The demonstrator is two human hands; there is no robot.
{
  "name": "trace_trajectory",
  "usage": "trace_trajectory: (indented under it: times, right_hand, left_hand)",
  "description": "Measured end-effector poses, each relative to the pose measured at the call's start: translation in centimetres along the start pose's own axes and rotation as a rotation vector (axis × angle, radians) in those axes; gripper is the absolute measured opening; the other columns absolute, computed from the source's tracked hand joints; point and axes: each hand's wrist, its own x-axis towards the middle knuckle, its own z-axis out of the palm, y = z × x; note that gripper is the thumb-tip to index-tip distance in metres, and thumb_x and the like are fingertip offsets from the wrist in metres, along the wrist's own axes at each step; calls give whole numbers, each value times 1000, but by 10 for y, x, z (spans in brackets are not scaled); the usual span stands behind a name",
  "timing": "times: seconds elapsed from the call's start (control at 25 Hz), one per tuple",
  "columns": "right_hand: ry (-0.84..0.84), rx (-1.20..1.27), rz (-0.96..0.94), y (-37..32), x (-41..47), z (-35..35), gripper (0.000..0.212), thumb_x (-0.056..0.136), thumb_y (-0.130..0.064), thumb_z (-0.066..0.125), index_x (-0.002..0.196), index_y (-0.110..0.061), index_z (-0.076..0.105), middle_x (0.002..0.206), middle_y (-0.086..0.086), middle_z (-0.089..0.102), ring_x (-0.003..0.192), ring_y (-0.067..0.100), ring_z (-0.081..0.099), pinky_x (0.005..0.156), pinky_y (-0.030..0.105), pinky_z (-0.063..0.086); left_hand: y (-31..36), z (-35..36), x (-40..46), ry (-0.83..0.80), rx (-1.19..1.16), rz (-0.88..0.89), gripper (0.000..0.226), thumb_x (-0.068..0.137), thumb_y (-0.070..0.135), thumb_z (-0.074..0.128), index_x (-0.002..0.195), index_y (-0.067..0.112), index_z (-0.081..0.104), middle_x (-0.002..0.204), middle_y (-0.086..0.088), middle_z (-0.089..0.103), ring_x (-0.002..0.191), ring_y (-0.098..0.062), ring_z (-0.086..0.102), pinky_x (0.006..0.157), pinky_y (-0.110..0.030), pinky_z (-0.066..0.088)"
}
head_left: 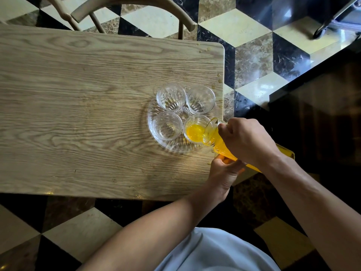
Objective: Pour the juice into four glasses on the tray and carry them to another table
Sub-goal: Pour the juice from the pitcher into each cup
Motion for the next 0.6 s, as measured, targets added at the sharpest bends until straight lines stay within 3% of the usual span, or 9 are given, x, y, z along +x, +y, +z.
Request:
trace_trajectory:
  times: [0.2, 0.6]
  right_hand:
    - [1, -11, 0, -1, 0, 0, 53, 100, -48, 45, 62, -12, 39, 60, 5, 47, 54, 30, 48, 45, 26, 28]
    - [7, -17, 4, -5, 4, -4, 52, 99, -47, 45, 60, -13, 37, 59, 5, 46, 51, 27, 45, 45, 26, 29]
  left_hand:
    - [0, -2, 0, 10, 29, -15, 65, 52, 29, 98, 108, 11, 70, 104, -9, 77, 106, -29, 68, 112, -60, 47]
    - [1, -3, 1, 24, 62, -36, 55, 56, 31, 94, 103, 14, 72, 101, -5, 78, 105, -27, 69, 110, -59, 49]
